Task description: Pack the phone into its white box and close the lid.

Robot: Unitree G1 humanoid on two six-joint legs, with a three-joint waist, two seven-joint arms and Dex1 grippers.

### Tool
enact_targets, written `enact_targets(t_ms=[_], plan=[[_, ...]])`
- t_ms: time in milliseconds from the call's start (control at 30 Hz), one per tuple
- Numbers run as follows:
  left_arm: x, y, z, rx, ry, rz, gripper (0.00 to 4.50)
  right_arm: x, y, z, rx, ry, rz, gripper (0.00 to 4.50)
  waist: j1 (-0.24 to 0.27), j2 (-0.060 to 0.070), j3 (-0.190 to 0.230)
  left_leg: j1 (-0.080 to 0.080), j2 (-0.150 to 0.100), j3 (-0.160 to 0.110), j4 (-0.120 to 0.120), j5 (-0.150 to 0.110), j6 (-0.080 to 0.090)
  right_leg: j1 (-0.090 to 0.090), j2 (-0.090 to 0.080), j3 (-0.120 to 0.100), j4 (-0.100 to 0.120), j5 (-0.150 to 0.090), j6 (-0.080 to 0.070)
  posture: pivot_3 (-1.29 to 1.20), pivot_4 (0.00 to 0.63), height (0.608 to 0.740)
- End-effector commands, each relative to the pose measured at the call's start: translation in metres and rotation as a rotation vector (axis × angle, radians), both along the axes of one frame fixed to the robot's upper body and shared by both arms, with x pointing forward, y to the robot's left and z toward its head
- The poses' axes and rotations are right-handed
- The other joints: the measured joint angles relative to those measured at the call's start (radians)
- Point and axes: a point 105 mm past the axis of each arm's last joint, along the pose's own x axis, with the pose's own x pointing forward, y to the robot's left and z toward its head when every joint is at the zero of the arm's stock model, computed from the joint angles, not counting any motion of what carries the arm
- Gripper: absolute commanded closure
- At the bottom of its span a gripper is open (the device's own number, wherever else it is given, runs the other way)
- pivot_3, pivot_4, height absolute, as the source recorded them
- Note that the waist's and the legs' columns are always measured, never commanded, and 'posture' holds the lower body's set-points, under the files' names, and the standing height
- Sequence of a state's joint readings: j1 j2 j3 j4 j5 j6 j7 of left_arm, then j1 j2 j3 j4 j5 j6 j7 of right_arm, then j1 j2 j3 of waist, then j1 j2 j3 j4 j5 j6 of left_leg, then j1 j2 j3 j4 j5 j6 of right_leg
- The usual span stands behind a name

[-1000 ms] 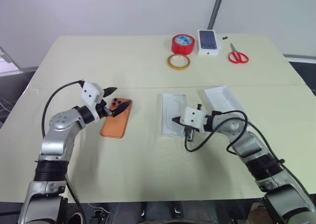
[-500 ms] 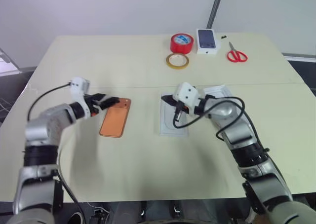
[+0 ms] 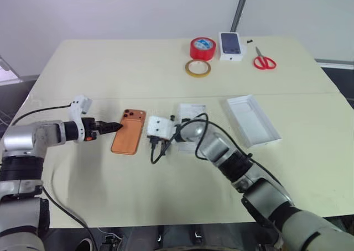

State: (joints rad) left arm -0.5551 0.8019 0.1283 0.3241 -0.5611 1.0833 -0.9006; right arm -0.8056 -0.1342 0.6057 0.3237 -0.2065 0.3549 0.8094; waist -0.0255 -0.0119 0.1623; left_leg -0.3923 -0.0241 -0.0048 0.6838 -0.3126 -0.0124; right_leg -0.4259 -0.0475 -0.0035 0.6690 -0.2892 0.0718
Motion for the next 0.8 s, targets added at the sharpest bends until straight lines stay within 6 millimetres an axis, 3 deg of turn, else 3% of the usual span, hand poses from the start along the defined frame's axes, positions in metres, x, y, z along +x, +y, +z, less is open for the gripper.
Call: enact_targets(t_ms=[33, 200, 367, 567, 800], plan=[[-0.009, -0.006, -0.015, -0.060, 0.075, -0.018, 0.25, 0.004, 0.005, -0.006, -0.060, -0.052, 0.007, 4.49, -0.005, 0.000, 0.000, 0.000, 0.000, 0.000, 0.000, 0.000, 0.000, 0.000, 0.000, 0.000, 0.001, 0.000, 0.000, 0.00, 0.150, 0.740], [-0.016, -0.008, -0.038, -0.064, 0.158, -0.017, 0.25, 0.008, 0.013, -0.012, -0.076, -0.057, 0.003, 4.49, -0.017, 0.003, -0.005, 0.002, 0.000, 0.000, 0.000, 0.000, 0.000, 0.002, 0.000, 0.000, 0.002, 0.000, 0.000, 0.00, 0.150, 0.740], [-0.019, -0.016, -0.047, -0.079, 0.217, -0.049, 0.25, 0.008, 0.021, -0.015, -0.069, -0.062, 0.006, 4.49, -0.018, 0.008, -0.014, 0.004, 0.000, 0.000, 0.000, 0.000, 0.001, 0.003, 0.000, 0.000, 0.002, 0.000, 0.000, 0.00, 0.150, 0.740], [-0.020, -0.036, -0.047, -0.118, 0.257, -0.113, 0.25, 0.011, 0.019, -0.013, -0.057, -0.066, -0.003, 4.49, -0.018, 0.010, -0.018, 0.007, 0.000, 0.000, -0.001, -0.002, 0.004, 0.006, 0.000, 0.000, 0.002, 0.000, 0.000, 0.00, 0.150, 0.740], [-0.011, -0.060, -0.029, -0.216, 0.245, -0.137, 0.25, 0.012, 0.016, -0.014, -0.058, -0.077, 0.001, 4.49, -0.009, 0.010, -0.018, 0.009, -0.001, -0.001, -0.001, -0.003, 0.006, 0.010, -0.001, 0.000, 0.001, 0.000, 0.000, 0.00, 0.150, 0.740]])
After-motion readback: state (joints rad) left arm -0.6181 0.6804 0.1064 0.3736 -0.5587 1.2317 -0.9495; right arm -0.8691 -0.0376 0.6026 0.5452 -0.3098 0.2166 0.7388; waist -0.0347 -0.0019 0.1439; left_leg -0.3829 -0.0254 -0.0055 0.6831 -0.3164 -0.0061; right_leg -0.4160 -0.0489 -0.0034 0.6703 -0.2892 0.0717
